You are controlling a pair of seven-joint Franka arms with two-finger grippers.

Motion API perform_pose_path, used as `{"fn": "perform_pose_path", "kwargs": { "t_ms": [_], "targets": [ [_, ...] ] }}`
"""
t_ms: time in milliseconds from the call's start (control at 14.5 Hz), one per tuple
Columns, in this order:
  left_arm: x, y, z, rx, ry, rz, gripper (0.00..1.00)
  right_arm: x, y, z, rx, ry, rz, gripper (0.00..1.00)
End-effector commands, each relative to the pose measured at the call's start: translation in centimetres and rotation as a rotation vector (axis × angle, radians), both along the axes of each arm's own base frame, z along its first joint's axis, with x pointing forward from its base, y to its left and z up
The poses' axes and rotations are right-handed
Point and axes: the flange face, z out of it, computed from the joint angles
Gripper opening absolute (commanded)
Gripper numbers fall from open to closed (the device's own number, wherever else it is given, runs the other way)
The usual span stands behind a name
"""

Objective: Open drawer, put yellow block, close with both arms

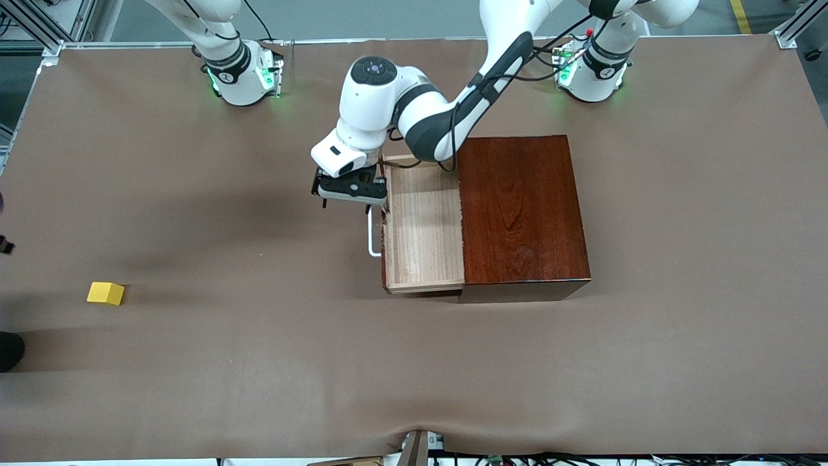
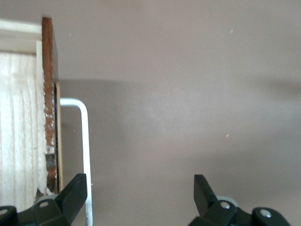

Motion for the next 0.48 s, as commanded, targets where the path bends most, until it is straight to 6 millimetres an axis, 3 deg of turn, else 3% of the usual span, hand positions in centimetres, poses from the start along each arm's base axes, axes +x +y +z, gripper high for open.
{"fn": "perform_pose_path", "kwargs": {
  "t_ms": [0, 69, 207, 413],
  "targets": [
    [0.2, 0.5, 2.7, -0.010, -0.027, -0.005, 1.00, 2.8, 0.7, -3.9, 0.001, -0.001, 0.019, 1.00],
    [0.6, 0.9, 3.2, -0.010, -0.027, 0.004, 1.00, 3.3, 1.0, -5.8, 0.006, 0.009, 0.028, 1.00],
    [3.5, 4.1, 5.5, 0.017, -0.023, 0.061, 1.00, 4.5, 2.3, -10.2, 0.017, 0.041, 0.051, 1.00],
    [9.7, 11.1, 7.4, 0.068, -0.014, 0.147, 1.00, 4.6, 0.6, -16.1, 0.013, -0.007, 0.042, 1.00]
  ]
}}
